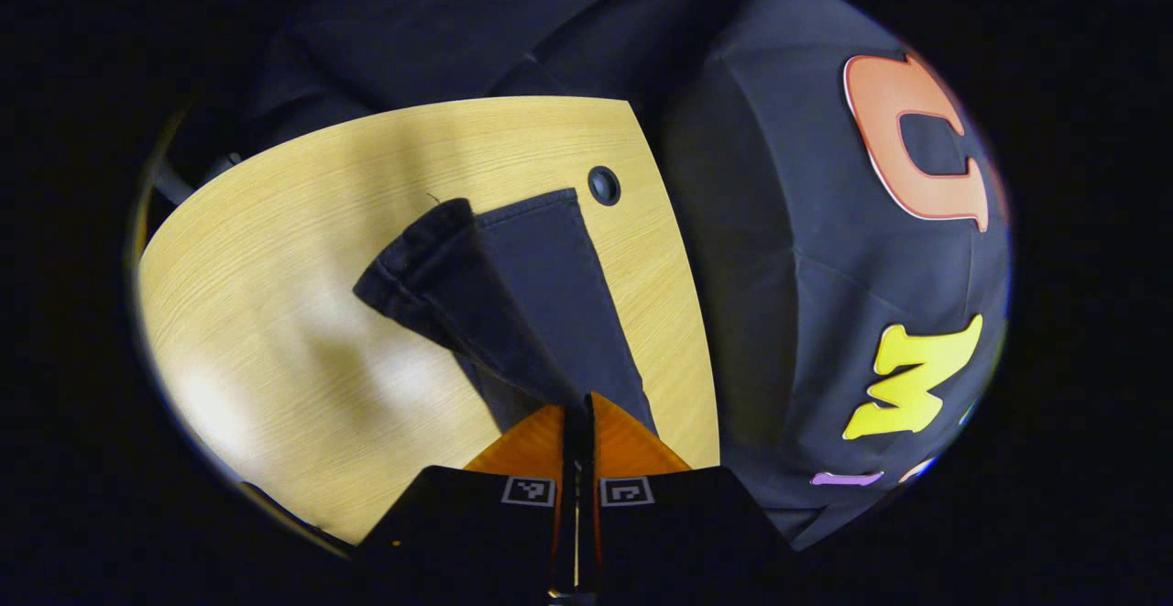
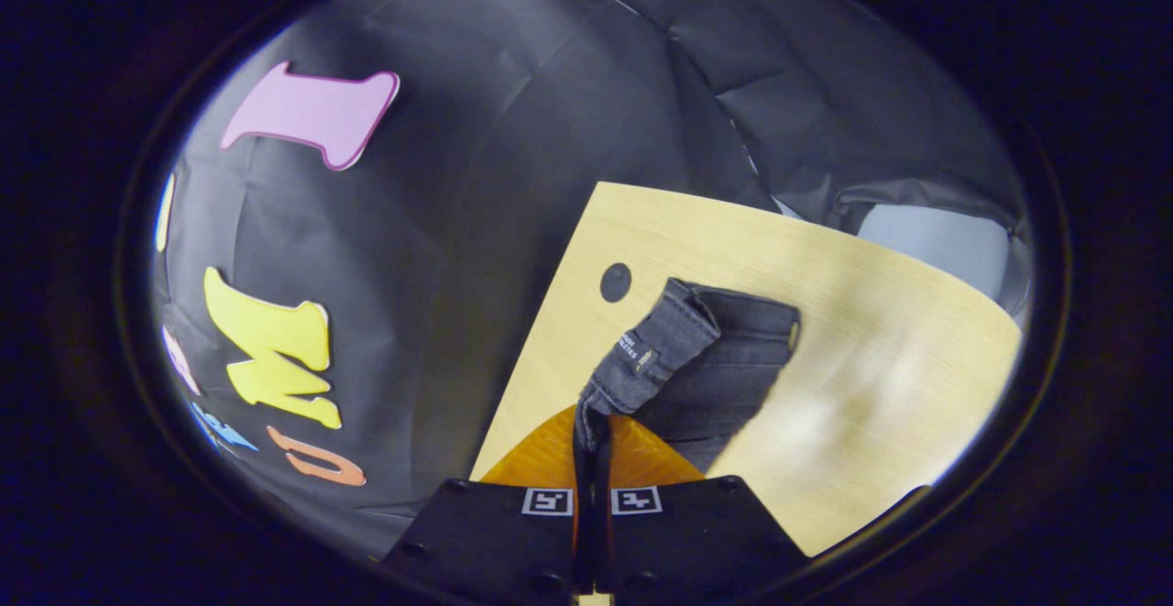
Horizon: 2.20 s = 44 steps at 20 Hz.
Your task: Grasp the waist and the cuffs of the jeans and fold them to make the two legs overlap; first hold the waist and fold one-third of the jeans toward the cuffs, then hold the cuffs and fold the remaining one-third in the same direction to finish folding.
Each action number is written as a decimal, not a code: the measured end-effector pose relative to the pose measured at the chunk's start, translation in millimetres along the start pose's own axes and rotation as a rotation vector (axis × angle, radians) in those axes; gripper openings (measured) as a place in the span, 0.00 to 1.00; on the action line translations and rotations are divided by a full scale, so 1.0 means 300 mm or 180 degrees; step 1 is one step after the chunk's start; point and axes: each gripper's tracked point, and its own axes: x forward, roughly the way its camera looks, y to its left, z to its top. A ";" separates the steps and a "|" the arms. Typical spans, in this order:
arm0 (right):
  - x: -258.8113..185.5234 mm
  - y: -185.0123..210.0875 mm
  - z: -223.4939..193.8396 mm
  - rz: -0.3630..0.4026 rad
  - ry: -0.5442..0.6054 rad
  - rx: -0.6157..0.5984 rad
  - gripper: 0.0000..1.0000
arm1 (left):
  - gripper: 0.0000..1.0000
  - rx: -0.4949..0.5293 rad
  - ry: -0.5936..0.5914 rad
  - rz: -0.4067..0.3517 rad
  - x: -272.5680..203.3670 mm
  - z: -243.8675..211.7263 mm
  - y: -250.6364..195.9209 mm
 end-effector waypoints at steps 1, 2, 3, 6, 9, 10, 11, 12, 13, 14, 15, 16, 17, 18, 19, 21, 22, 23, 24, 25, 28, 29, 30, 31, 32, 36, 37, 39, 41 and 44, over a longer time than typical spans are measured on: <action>0.040 0.006 0.016 -0.0020 0.0002 -0.0008 0.01 | 0.04 0.0046 0.0038 0.0032 0.046 0.011 -0.009; 0.085 0.006 0.028 -0.0040 0.0022 -0.0008 0.01 | 0.05 0.0073 0.0078 0.0078 0.083 0.024 -0.010; 0.125 0.004 0.038 -0.0059 0.0015 -0.0013 0.01 | 0.05 0.0083 0.0110 0.0123 0.117 0.040 -0.012; 0.250 -0.043 0.046 -0.0185 0.0033 -0.0077 0.01 | 0.06 0.0044 0.0184 0.0179 0.236 0.080 -0.003; 0.366 -0.067 0.053 -0.0232 0.0016 -0.0062 0.01 | 0.07 -0.0033 0.0181 0.0231 0.328 0.107 0.025; 0.397 -0.080 0.044 -0.0290 0.0025 -0.0087 0.01 | 0.09 -0.0058 0.0155 0.0260 0.346 0.116 0.036; 0.431 -0.099 0.040 -0.0364 0.0031 -0.0126 0.01 | 0.10 -0.0076 0.0129 0.0301 0.367 0.124 0.054; 0.452 -0.117 0.040 -0.0429 0.0027 -0.0158 0.00 | 0.00 -0.0089 0.0115 0.0313 0.373 0.130 0.066; 0.468 -0.116 0.045 -0.0418 0.0008 -0.0156 0.03 | 0.14 -0.0081 0.0106 0.0323 0.375 0.134 0.068; 0.475 -0.116 0.043 -0.0431 0.0009 -0.0145 0.07 | 0.17 -0.0043 0.0106 0.0338 0.378 0.134 0.070; 0.474 -0.108 0.043 -0.0402 0.0005 -0.0129 0.08 | 0.21 0.0010 0.0126 0.0342 0.382 0.132 0.068; 0.475 -0.104 0.038 -0.0387 0.0001 -0.0118 0.10 | 0.29 0.0060 0.0157 0.0363 0.382 0.125 0.066; 0.475 -0.101 0.040 -0.0364 0.0003 -0.0109 0.13 | 0.46 0.0114 0.0177 0.0384 0.379 0.121 0.063; 0.478 -0.089 0.036 -0.0325 -0.0004 -0.0103 0.14 | 0.29 0.0157 0.0189 0.0404 0.372 0.115 0.057; 0.473 -0.078 0.030 -0.0282 -0.0002 -0.0096 0.30 | 0.46 0.0207 0.0201 0.0435 0.366 0.109 0.050; 0.459 -0.064 0.022 -0.0248 -0.0009 -0.0136 0.63 | 0.64 0.0310 0.0224 0.0414 0.337 0.094 0.012; 0.438 -0.057 0.016 -0.0253 -0.0012 -0.0196 0.79 | 0.65 0.0392 0.0246 0.0397 0.315 0.084 -0.015; 0.413 -0.051 0.009 -0.0261 -0.0016 -0.0293 0.70 | 0.65 0.0509 0.0289 0.0390 0.285 0.070 -0.044; 0.382 -0.039 -0.006 -0.0234 -0.0012 -0.0403 0.70 | 0.71 0.0650 0.0326 0.0373 0.244 0.052 -0.078; 0.337 -0.019 -0.018 -0.0204 -0.0014 -0.0506 0.70 | 0.74 0.0798 0.0339 0.0349 0.195 0.035 -0.115; 0.177 0.025 -0.071 -0.0066 -0.0023 -0.0834 0.89 | 0.77 0.1248 0.0456 0.0267 0.010 -0.058 -0.222; 0.113 0.032 -0.085 -0.0032 -0.0056 -0.0979 0.89 | 0.82 0.1461 0.0505 0.0260 -0.064 -0.125 -0.232; 0.046 0.039 -0.099 0.0003 -0.0104 -0.1112 0.89 | 0.98 0.1705 0.0537 0.0268 -0.142 -0.116 -0.208; -0.021 0.049 -0.121 0.0060 -0.0161 -0.1224 0.81 | 0.99 0.1928 0.0492 0.0270 -0.127 -0.199 -0.197; -0.088 0.053 -0.144 0.0086 -0.0233 -0.1354 0.89 | 0.99 0.2084 0.0430 0.0233 -0.196 -0.231 -0.222; -0.341 0.047 -0.218 0.0103 -0.0578 -0.2066 0.94 | 0.99 0.2473 0.0013 -0.0070 -0.372 -0.364 -0.274; -0.394 0.043 -0.241 0.0101 -0.0676 -0.2241 0.87 | 0.99 0.2608 -0.0060 -0.0089 -0.402 -0.402 -0.256; -0.475 0.023 -0.297 0.0065 -0.0820 -0.2505 0.96 | 0.99 0.2912 -0.0284 -0.0054 -0.449 -0.447 -0.213; -0.576 -0.004 -0.353 0.0040 -0.0940 -0.2724 0.88 | 0.99 0.3175 -0.0669 -0.0067 -0.476 -0.472 -0.188; -0.677 -0.046 -0.443 0.0124 -0.1053 -0.2835 0.89 | 0.99 0.3373 -0.1151 -0.0198 -0.498 -0.534 -0.173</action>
